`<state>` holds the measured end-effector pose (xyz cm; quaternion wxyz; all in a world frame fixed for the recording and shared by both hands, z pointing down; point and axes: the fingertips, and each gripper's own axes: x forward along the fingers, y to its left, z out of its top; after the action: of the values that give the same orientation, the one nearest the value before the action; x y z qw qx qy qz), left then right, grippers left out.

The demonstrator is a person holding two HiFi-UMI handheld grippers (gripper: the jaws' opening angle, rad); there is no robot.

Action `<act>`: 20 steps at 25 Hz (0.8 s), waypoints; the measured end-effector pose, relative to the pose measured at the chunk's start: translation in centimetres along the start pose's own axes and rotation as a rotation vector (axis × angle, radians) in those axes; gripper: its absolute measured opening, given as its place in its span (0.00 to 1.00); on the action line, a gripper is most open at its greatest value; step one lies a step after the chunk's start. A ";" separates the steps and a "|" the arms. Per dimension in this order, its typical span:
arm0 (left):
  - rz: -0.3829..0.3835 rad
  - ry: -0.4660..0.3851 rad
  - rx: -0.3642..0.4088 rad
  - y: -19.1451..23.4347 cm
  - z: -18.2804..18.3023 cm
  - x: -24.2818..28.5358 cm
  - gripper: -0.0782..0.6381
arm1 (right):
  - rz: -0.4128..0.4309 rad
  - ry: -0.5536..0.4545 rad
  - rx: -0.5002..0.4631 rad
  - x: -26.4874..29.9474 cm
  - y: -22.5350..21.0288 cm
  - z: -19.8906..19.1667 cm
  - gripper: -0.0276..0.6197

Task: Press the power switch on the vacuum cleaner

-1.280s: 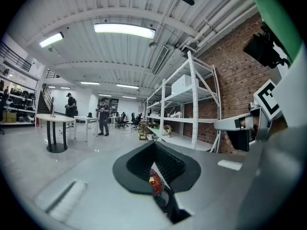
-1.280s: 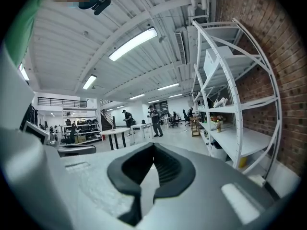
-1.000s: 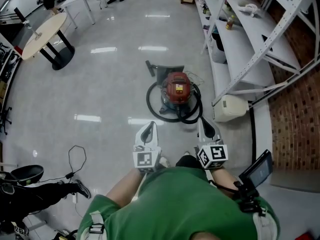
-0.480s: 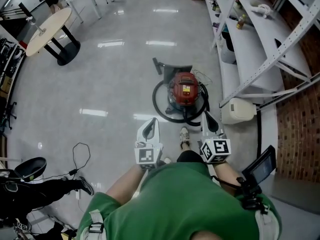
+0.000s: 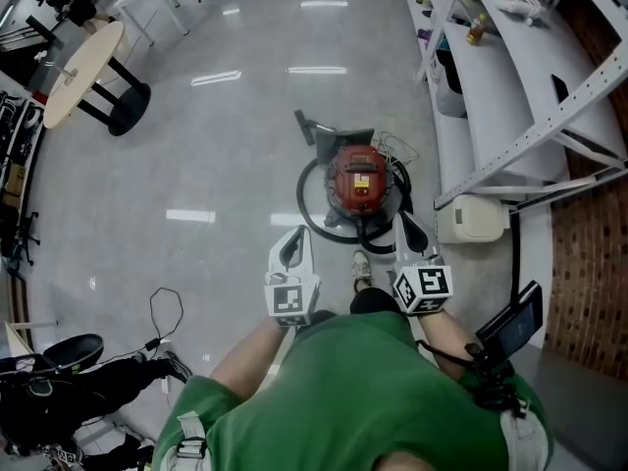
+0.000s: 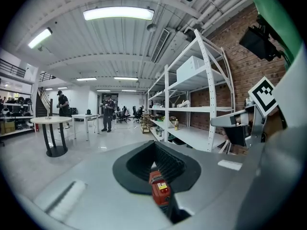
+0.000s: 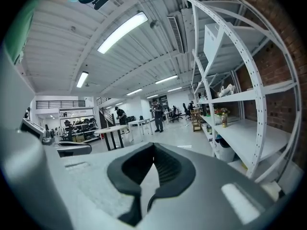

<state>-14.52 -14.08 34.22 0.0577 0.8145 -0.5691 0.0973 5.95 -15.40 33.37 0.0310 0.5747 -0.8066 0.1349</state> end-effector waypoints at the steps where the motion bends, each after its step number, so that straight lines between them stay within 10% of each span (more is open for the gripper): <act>1: 0.000 -0.003 0.003 -0.2 0.0 1.3 0.12 | 0.002 0.005 0.003 0.8 -0.8 0.0 0.05; 20: -0.027 0.161 0.038 -4.2 -5.2 17.2 0.12 | 0.034 0.176 0.086 11.3 -11.1 -6.0 0.05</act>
<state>-5.31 -27.29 43.21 0.0890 0.8126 -0.5495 0.1727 11.89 -27.58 43.52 0.0748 0.5475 -0.8040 0.2198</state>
